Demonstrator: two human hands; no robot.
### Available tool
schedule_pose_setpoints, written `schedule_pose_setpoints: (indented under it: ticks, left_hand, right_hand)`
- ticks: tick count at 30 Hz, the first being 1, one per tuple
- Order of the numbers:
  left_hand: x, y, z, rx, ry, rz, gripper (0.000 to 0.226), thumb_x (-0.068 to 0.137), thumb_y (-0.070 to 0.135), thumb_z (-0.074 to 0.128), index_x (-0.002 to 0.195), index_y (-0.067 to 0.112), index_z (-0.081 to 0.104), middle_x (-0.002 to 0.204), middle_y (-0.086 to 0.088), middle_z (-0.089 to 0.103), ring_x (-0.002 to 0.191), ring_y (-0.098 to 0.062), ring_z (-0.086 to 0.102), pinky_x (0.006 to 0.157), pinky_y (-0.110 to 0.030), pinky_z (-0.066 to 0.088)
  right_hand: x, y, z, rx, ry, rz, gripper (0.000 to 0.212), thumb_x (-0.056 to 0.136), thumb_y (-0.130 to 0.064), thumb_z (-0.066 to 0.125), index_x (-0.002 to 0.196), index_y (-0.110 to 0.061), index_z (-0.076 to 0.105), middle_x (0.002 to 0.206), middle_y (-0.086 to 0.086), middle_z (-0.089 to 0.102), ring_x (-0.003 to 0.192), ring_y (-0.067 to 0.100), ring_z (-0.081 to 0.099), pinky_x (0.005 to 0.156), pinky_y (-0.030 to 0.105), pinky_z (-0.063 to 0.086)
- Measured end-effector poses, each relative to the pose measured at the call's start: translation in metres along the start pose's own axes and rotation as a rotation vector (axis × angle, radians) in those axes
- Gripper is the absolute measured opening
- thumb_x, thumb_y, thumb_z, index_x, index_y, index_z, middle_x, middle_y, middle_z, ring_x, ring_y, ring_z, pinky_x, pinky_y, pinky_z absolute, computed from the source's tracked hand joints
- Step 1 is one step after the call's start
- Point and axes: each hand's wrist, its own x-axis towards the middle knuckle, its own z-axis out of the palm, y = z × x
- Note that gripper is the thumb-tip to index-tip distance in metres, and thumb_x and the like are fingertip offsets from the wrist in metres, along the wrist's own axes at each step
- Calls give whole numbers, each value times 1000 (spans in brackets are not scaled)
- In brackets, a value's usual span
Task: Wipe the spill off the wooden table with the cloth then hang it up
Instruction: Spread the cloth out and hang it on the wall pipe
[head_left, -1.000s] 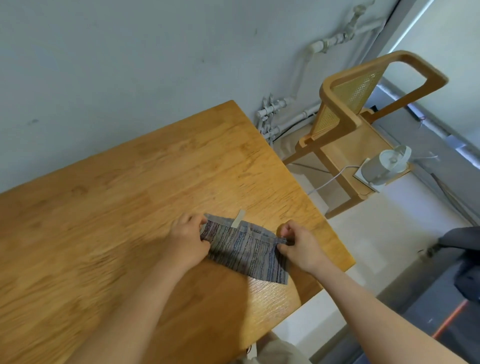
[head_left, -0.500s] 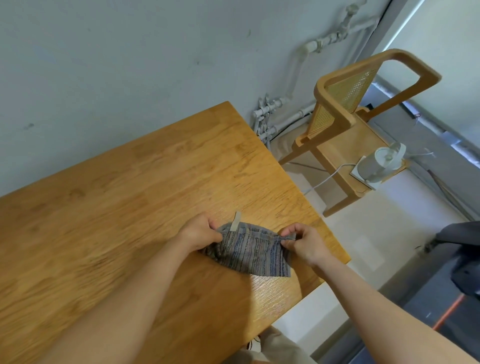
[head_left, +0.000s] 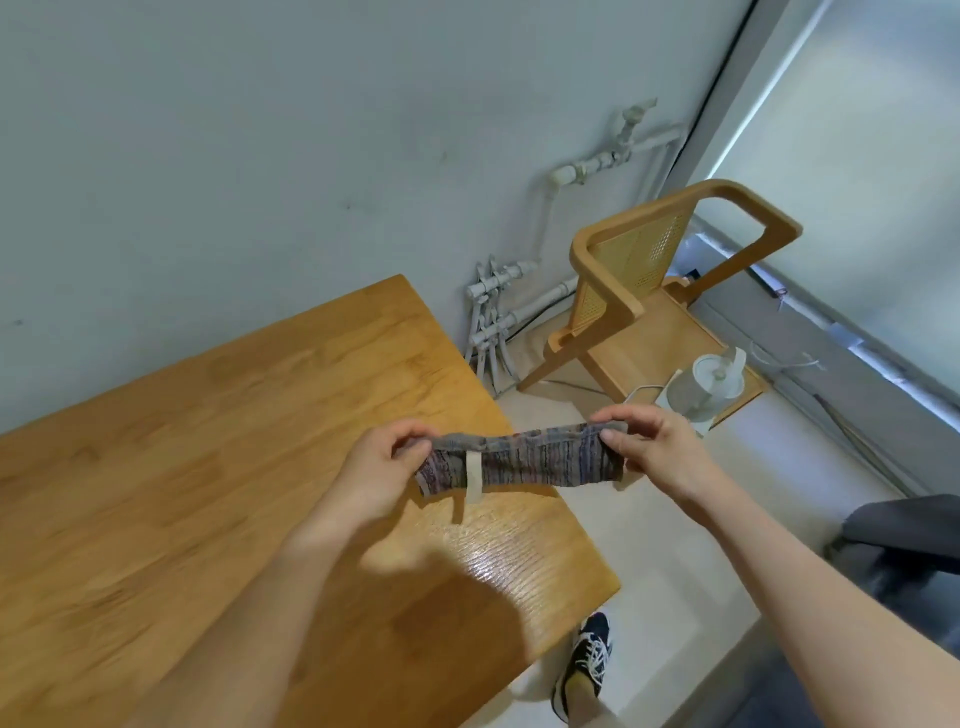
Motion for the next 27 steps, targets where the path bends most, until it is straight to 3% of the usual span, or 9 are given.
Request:
schedule_pose_setpoints:
  ticks: [3, 5, 8, 11, 13, 16, 21, 25, 27]
  left_hand:
    - [18, 41, 24, -139, 53, 71, 28, 97, 14, 49, 96, 34, 69, 100, 1, 69, 98, -20, 62, 85, -35, 49]
    - [32, 72, 46, -169, 75, 107, 28, 98, 13, 47, 98, 29, 70, 104, 0, 69, 99, -19, 62, 87, -34, 48]
    - [55, 115, 84, -160, 85, 135, 33, 98, 11, 47, 92, 33, 72, 97, 2, 69, 90, -16, 61, 81, -31, 47]
    - [78, 151, 121, -167, 106, 140, 35, 98, 7, 44, 93, 29, 70, 85, -2, 62, 74, -13, 53, 64, -18, 43]
    - [91, 170, 139, -171, 132, 117, 31, 99, 6, 42, 96, 23, 68, 79, -2, 54, 68, -11, 45, 57, -15, 38]
    - [110, 190, 154, -130, 117, 75, 28, 98, 10, 46, 90, 23, 70, 76, 1, 55, 69, -12, 48, 64, -24, 39]
    - [146, 211, 161, -165, -4, 3, 13, 88, 7, 63, 100, 11, 70, 64, 2, 56, 53, -4, 52, 51, -14, 43]
    - [183, 202, 155, -31, -111, -100, 19, 77, 5, 75, 91, 18, 72, 75, -3, 70, 62, -7, 64, 59, -16, 49]
    - [204, 197, 153, 73, -124, -104, 19, 77, 5, 75, 85, 23, 71, 78, 0, 73, 69, -9, 66, 66, -18, 50]
  right_hand:
    - [18, -1, -44, 224, 17, 33, 22, 90, 2, 62, 90, -16, 74, 74, 0, 64, 65, 13, 49, 52, 19, 37]
    - [32, 5, -78, 264, -38, 69, 25, 91, 6, 59, 90, -15, 72, 67, 2, 59, 57, 11, 44, 49, 19, 34]
    - [56, 14, -127, 70, -156, 143, 25, 93, 2, 59, 103, -19, 65, 53, -1, 49, 50, 12, 35, 45, 22, 29]
    - [76, 18, -168, 40, -116, 180, 19, 93, -4, 62, 106, -17, 64, 46, -5, 49, 41, 9, 37, 42, 21, 29]
    - [84, 14, -190, 169, -93, 223, 21, 90, -1, 65, 106, -14, 63, 57, 0, 60, 41, 5, 51, 41, 18, 38]
    - [99, 15, -222, 294, -49, 184, 35, 83, 12, 66, 111, -8, 63, 76, 9, 63, 48, 8, 56, 41, 16, 40]
    - [137, 12, -258, -17, 14, 35, 37, 82, 6, 70, 115, -11, 65, 68, -3, 43, 57, 8, 45, 56, 16, 41]
    - [182, -4, -282, -224, 16, -18, 39, 82, -7, 75, 119, -14, 66, 73, 1, 48, 70, 15, 53, 78, 34, 51]
    - [208, -15, -292, -213, -8, -16, 26, 84, -10, 75, 108, -13, 69, 71, -1, 56, 69, 13, 56, 67, 28, 50]
